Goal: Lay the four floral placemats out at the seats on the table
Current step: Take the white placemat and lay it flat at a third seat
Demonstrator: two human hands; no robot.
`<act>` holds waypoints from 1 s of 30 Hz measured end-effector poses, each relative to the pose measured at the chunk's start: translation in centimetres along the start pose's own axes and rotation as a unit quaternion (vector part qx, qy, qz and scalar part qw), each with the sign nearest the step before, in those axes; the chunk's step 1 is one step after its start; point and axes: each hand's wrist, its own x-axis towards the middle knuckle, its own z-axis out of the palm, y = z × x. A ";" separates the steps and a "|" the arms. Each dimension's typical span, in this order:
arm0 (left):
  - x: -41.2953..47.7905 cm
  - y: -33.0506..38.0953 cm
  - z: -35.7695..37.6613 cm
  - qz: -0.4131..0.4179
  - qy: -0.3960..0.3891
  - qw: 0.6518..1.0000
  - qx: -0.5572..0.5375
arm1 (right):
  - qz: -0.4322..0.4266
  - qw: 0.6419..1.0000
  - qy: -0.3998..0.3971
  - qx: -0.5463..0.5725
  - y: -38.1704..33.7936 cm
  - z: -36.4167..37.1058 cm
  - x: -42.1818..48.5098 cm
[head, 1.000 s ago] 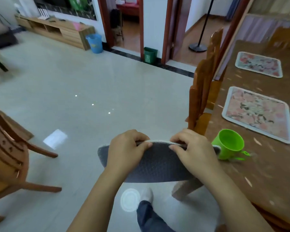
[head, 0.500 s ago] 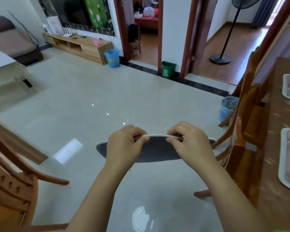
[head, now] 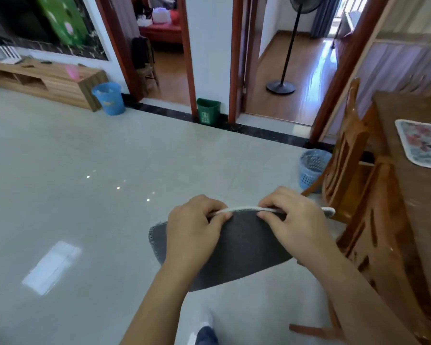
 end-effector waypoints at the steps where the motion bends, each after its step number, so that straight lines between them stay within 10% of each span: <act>1: 2.0 -0.4 0.0 0.005 -0.005 1.000 -0.005 | 0.001 1.000 0.002 -0.004 0.1 0.2 1.7; 30: 57.3 9.9 23.5 0.257 -0.169 0.951 0.016 | 0.187 0.970 0.140 -0.074 29.1 -4.4 45.1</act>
